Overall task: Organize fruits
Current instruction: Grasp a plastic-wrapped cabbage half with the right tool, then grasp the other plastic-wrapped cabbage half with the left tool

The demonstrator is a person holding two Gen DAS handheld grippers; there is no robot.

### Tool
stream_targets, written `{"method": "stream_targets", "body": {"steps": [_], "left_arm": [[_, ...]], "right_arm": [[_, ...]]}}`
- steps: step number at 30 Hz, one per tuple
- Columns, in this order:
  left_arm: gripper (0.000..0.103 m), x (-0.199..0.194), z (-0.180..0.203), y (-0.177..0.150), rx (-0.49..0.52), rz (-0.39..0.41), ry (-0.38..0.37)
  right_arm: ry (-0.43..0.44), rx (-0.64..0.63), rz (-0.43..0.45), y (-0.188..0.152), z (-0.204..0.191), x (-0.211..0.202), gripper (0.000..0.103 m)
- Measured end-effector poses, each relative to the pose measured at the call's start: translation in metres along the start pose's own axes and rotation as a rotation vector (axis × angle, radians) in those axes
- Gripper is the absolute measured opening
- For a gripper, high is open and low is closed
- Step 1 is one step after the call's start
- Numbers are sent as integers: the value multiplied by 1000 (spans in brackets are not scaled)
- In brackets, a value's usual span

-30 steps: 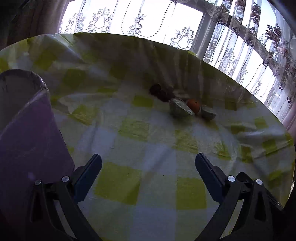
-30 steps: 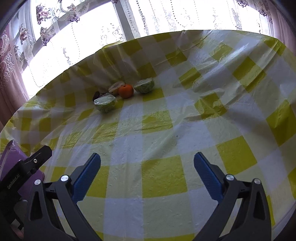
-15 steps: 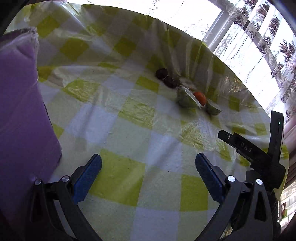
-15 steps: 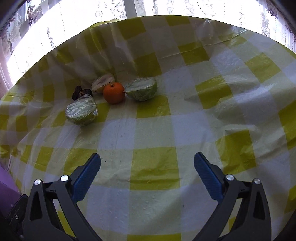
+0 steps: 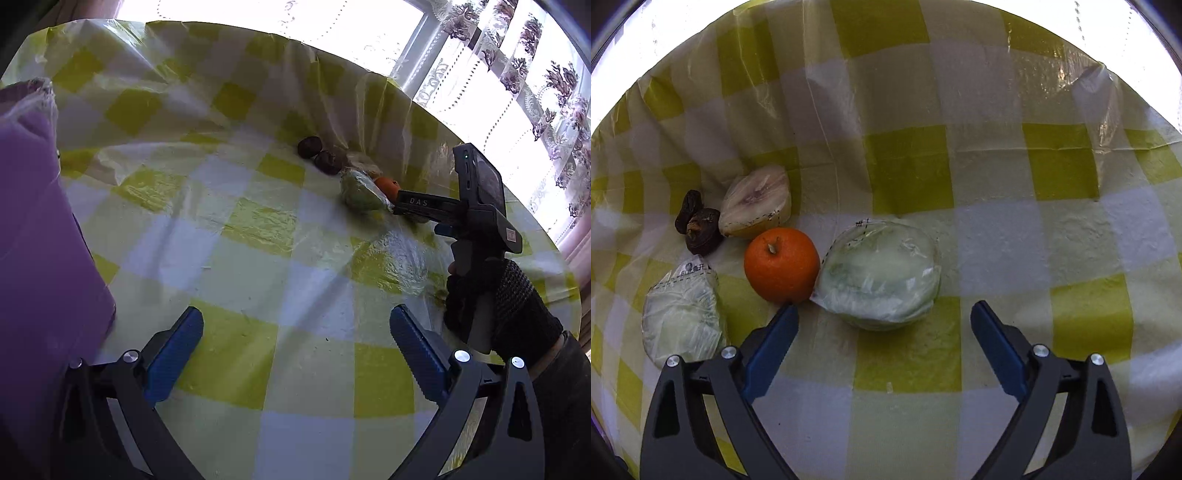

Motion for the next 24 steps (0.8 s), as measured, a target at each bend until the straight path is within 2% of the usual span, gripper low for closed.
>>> {"method": "stream_targets", "body": {"steps": [2,3,4,5,6,10,16,19,22,24], "left_arm": [[98,3,0,0,-1,-8,7],[98,4,0,0,-1,-13,11],[98,4,0,0,-1,-17,12],[98,5,-1,-1,-3,-21,15],[98,6,-1,-1,-6,-27,18],[98,6,-1,-1,-3,-29,21],[98,6,-1,-1,-3,-36,19],[98,7,-2,0,-12,-49,27],[98,18,2,8,-33,-54,46],[98,33,11,19,-61,-58,30]], "right_arm": [[4,-7,3,7,0,4,88],[14,-14,8,10,-1,5,83],[36,-21,17,12,-3,4,78],[40,-25,31,13,-4,1,62],[48,-24,35,12,-4,-1,59],[102,23,47,-7,0,-21,59],[188,76,51,-68,5,-70,59],[200,80,65,-108,10,-97,59],[198,125,89,-130,21,-117,59],[188,170,108,-146,33,-127,59]]}}
Point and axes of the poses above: each gripper's, at about its wrist camera, not at the fingertips, and x roughly the way its jaws point, z to its right, y to its top, the point moved 10 cm from there along x, roughly the way its jaws point, and after that the axes turned 3 degrees about -y, right-handed, at the moved point
